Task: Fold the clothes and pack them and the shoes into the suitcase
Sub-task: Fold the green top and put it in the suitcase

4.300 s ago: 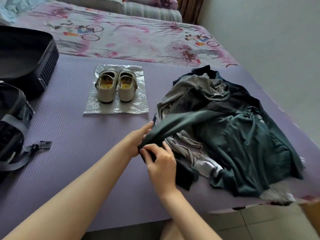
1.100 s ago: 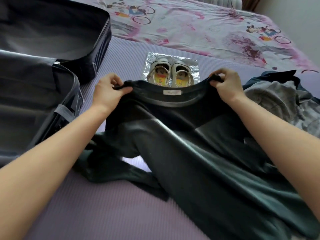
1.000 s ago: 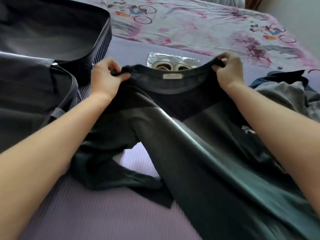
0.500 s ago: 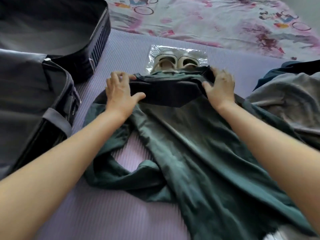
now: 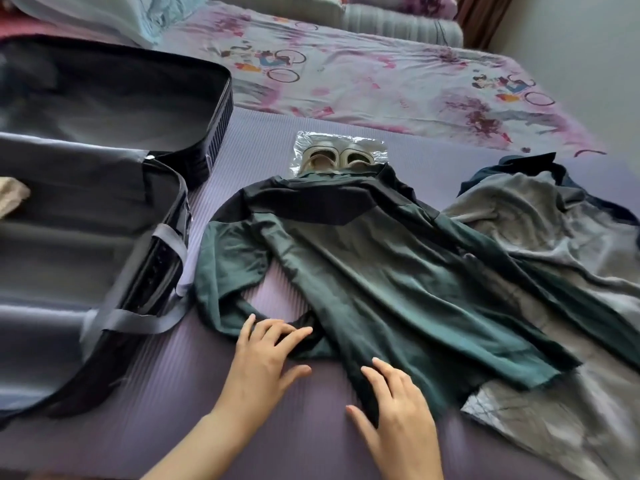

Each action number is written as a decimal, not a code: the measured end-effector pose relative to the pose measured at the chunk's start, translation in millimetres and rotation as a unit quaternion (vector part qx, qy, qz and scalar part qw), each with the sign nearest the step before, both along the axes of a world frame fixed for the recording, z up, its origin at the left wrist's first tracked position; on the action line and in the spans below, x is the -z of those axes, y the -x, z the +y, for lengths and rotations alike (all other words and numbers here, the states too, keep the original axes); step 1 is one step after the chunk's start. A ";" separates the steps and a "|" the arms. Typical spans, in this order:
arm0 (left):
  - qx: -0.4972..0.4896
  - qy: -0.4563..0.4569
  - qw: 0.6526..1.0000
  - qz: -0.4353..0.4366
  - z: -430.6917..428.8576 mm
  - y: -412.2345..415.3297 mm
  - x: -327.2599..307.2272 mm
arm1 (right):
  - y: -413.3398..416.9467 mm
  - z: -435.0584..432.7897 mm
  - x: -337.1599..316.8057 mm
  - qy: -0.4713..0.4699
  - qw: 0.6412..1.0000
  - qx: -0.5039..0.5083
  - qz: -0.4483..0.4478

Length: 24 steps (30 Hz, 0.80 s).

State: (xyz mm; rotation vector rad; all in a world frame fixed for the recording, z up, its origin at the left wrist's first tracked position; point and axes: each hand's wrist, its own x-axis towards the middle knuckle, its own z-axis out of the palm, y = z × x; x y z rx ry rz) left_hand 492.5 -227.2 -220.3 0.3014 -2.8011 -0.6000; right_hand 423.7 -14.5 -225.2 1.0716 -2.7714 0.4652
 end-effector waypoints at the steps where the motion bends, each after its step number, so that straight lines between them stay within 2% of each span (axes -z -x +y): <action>1: -0.003 0.009 1.000 0.003 -0.3 0.8 0.8 | -2.4 0.5 0.9 0.001 1.000 0.015 0.008; 4: -0.010 0.014 1.000 0.010 -1.0 3.5 3.0 | -3.7 -1.8 3.1 0.022 0.998 0.044 0.026; 7: -0.029 0.024 0.999 0.036 -9.2 -2.7 -3.8 | -4.9 -7.8 -3.4 0.054 0.996 0.066 0.005; 12: -0.112 0.121 0.985 0.051 -42.4 -37.3 -21.3 | -38.0 -29.7 -24.6 0.106 0.994 0.038 0.013; 18: -0.167 0.221 0.961 0.003 -65.3 -68.4 -47.4 | -104.6 -87.6 -35.6 0.102 0.995 -0.007 0.005; 22: -0.164 0.224 0.961 -0.022 -64.8 -73.4 -53.9 | -135.4 -117.1 -45.8 0.080 0.996 -0.024 -0.024; 24: -0.165 0.210 0.964 -0.004 -64.2 -76.5 -52.6 | -142.6 -120.6 -43.2 0.051 0.997 -0.030 -0.046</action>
